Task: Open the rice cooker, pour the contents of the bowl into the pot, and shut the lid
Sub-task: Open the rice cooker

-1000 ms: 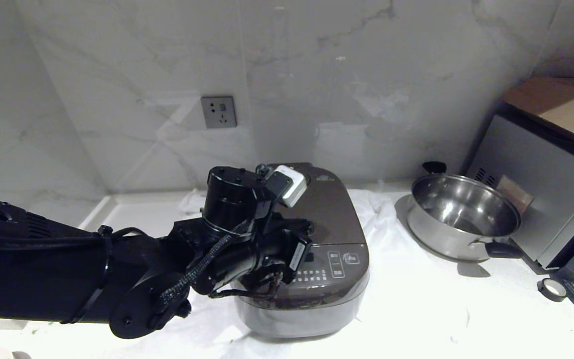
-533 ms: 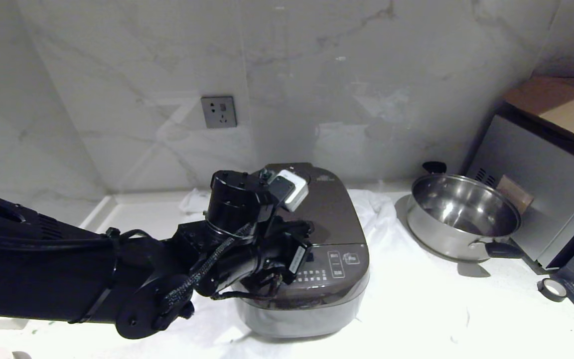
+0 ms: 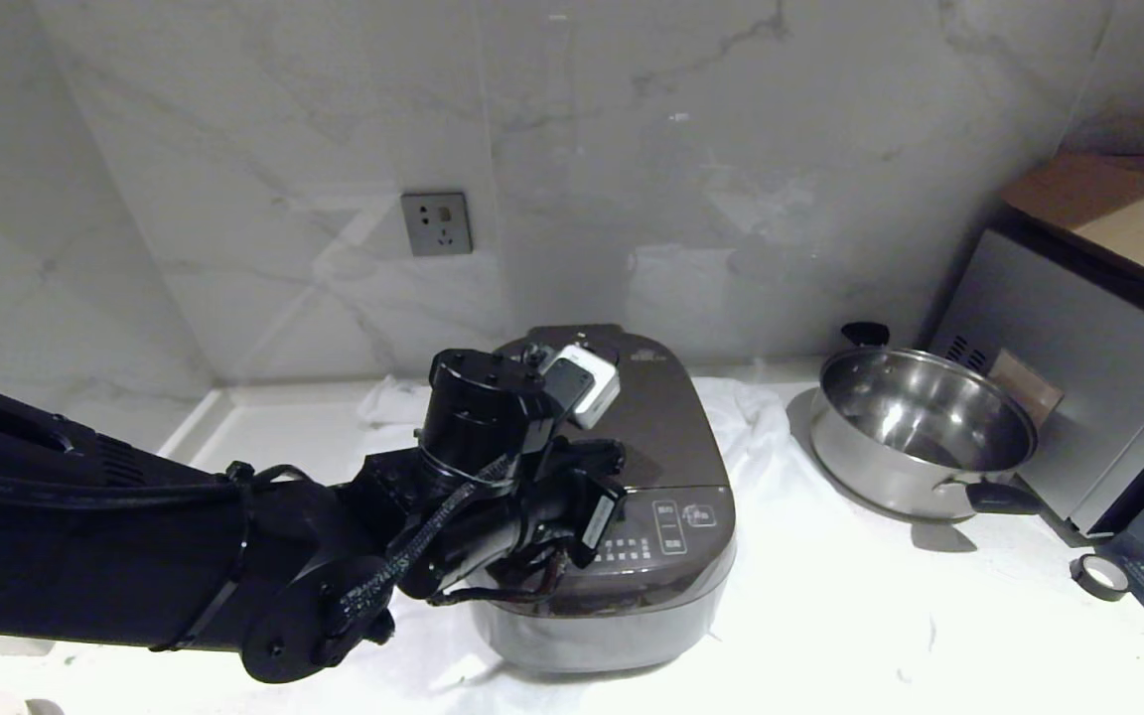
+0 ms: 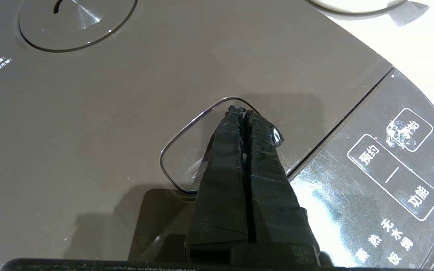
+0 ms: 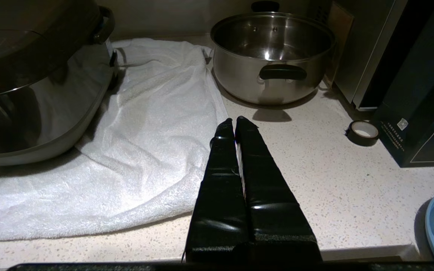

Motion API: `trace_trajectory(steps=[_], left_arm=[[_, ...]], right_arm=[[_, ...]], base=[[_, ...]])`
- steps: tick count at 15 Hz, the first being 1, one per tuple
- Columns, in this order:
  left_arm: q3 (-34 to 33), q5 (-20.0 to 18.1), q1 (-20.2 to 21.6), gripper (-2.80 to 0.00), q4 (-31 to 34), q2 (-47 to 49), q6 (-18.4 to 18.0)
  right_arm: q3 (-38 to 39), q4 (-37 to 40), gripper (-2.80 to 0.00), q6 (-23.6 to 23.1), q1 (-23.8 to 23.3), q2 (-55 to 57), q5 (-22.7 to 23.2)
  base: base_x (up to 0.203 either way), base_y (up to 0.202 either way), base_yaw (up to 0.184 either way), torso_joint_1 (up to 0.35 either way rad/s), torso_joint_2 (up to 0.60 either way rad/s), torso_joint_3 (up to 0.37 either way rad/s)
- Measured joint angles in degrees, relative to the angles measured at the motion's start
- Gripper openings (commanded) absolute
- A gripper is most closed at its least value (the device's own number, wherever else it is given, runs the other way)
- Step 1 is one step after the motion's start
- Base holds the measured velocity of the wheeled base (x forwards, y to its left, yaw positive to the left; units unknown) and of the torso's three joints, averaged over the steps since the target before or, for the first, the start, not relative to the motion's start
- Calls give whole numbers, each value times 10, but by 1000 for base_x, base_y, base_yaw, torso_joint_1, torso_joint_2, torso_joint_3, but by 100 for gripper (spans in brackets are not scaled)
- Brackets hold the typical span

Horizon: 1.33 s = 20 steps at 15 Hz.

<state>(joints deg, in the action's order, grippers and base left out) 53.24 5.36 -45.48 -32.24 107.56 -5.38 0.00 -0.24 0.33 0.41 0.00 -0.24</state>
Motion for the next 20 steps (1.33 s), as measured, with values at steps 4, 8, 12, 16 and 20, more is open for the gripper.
trace_trajectory(steps=[4, 8, 12, 16, 20], left_arm=[[-13, -1, 0, -280, 0, 0, -17], [-15, -2, 0, -280, 0, 0, -17], [0, -2, -2, -280, -36, -5, -10], [14, -1, 4, -280, -39, -28, 8], [42, 5, 19, -280, -40, -48, 47]], right_arm=[[0, 0, -280, 0, 0, 0, 0], [0, 0, -280, 0, 0, 0, 0], [0, 0, -280, 0, 0, 0, 0], [0, 0, -280, 0, 0, 0, 0], [0, 0, -280, 0, 0, 0, 0]], base=[[0, 0, 0, 0, 0, 0], [0, 0, 0, 0, 0, 0], [0, 0, 0, 0, 0, 0], [0, 0, 0, 0, 0, 0], [0, 0, 0, 0, 0, 0]])
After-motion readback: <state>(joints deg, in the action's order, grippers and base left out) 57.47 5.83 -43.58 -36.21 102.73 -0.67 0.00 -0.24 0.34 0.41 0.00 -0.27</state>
